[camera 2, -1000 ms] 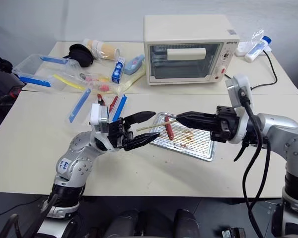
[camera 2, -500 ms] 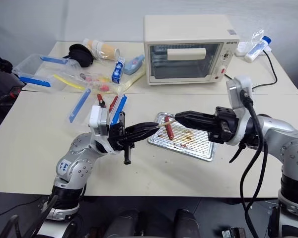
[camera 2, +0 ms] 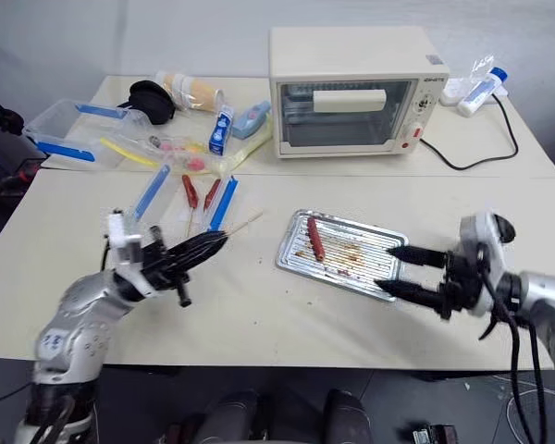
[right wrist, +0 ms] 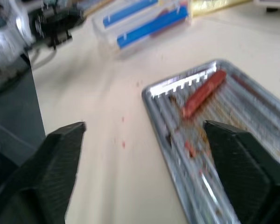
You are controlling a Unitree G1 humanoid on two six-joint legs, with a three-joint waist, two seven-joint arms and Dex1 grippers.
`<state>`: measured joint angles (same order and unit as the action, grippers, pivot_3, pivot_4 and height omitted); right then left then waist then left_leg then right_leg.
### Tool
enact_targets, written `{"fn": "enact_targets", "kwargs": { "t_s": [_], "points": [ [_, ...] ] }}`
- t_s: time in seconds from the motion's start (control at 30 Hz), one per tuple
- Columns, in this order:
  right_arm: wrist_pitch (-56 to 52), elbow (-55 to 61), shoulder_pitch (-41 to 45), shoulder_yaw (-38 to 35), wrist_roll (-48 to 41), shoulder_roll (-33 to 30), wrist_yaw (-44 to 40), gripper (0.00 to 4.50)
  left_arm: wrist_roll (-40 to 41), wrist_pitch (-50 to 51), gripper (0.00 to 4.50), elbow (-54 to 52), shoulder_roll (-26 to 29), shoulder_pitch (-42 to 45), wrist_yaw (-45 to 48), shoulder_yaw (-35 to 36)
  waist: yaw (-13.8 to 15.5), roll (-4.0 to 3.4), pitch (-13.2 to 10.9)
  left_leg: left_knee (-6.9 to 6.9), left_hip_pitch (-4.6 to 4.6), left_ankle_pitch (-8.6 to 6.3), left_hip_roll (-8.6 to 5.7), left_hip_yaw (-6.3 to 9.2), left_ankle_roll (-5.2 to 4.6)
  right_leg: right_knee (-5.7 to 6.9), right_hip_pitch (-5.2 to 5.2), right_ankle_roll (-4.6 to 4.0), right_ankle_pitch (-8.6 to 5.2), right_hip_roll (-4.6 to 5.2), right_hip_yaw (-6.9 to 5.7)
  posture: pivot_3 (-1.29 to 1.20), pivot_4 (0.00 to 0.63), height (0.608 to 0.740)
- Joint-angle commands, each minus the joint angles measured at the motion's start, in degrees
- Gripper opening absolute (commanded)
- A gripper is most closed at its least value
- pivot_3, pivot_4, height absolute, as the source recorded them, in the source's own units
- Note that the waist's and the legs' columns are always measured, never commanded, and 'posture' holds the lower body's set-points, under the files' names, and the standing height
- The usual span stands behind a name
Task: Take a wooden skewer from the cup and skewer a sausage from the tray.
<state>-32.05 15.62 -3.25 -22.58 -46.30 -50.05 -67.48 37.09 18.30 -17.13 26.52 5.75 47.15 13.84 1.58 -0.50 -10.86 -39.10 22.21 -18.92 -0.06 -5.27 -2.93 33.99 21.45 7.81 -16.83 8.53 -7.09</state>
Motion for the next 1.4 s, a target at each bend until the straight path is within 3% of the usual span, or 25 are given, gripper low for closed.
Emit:
{"fn": "enact_targets", "kwargs": {
  "t_s": [0.03,0.13,0.27,0.5,0.63,0.73,0.93,1.17,1.27,1.4],
  "points": [
    [8.36,-3.74,-1.95,-6.12,0.88,6.20,1.19,4.47,2.77,0.06,0.00,-2.21,0.76,-4.36,-2.83,6.72,-0.11,0.04,0.01,-0.01,-0.04,0.00,0.01,0.00,0.00,0.02,-0.03,0.01,0.01,0.00,0.04,0.00,0.150,0.740],
    [15.33,-9.04,-3.67,-6.44,6.21,8.00,0.02,4.47,1.97,-1.95,0.00,-2.59,0.74,-7.16,-5.24,10.62,-0.20,0.03,0.02,-0.01,-0.12,-0.01,0.01,-0.04,0.02,0.06,-0.01,0.03,0.02,0.00,0.22,0.00,0.150,0.740],
    [14.66,-6.87,0.26,-2.66,6.20,7.80,1.10,4.47,2.47,-3.01,0.00,-0.58,-0.25,-7.99,-8.95,14.95,-0.27,0.01,0.02,0.00,-0.13,-0.04,0.02,-0.06,0.07,0.10,0.06,0.02,0.02,0.02,0.33,0.00,0.150,0.740],
    [3.18,-0.21,19.87,12.82,8.09,10.15,12.01,4.47,4.71,-1.21,0.00,1.51,0.13,-6.20,-9.43,15.54,-1.62,0.00,0.04,0.02,-0.13,-0.15,0.31,-0.04,0.35,0.25,0.22,-0.32,-0.13,0.02,0.55,0.00,0.150,0.740],
    [-8.27,-5.74,36.94,27.79,18.28,16.65,23.11,4.47,4.29,-1.08,0.00,1.52,-0.45,-2.95,-10.34,13.19,-1.72,0.06,0.05,0.01,0.01,-0.14,0.32,-0.06,0.38,0.35,0.39,-0.41,-0.19,-0.10,0.33,0.00,0.150,0.740],
    [-8.44,-11.35,42.47,34.13,25.79,19.81,26.98,4.47,3.75,-0.88,0.00,0.51,-0.74,-2.52,-10.59,11.37,-1.63,0.08,0.06,0.00,0.02,-0.11,0.24,-0.11,0.35,0.65,0.54,-0.41,-0.19,-0.08,0.14,0.00,0.150,0.740],
    [-8.21,-19.12,46.16,39.84,35.56,25.06,34.23,4.47,4.27,-0.73,0.00,-1.37,-0.60,-1.73,-12.09,10.45,-1.79,0.12,0.09,0.00,0.12,-0.09,0.02,-0.08,0.24,0.77,0.62,-0.40,-0.18,0.02,0.11,0.00,0.150,0.740],
    [-9.08,-20.25,44.86,39.18,37.69,27.47,34.43,4.47,4.62,-0.29,0.00,-2.96,-0.61,-1.57,-13.11,10.02,-1.91,0.12,0.09,0.00,0.18,-0.05,0.11,-0.25,0.29,0.93,0.84,-0.40,-0.18,-0.01,0.06,0.00,0.150,0.740],
    [-9.24,-21.92,44.73,38.77,37.62,28.27,34.01,3.92,4.49,-0.17,0.00,-3.02,-0.62,-1.24,-13.19,9.66,-2.00,0.13,0.09,0.00,0.18,-0.05,0.14,-0.31,0.29,0.95,0.87,-0.40,-0.18,-0.02,0.07,0.00,0.150,0.740],
    [-9.85,-22.63,44.88,38.81,37.92,28.25,33.08,2.57,4.40,0.01,0.00,-2.86,-0.24,-0.73,-12.99,9.38,-1.98,0.17,0.12,0.00,0.17,-0.05,0.14,-0.32,0.29,0.99,0.89,-0.40,-0.18,-0.02,0.09,0.00,0.150,0.740]
  ]
}}
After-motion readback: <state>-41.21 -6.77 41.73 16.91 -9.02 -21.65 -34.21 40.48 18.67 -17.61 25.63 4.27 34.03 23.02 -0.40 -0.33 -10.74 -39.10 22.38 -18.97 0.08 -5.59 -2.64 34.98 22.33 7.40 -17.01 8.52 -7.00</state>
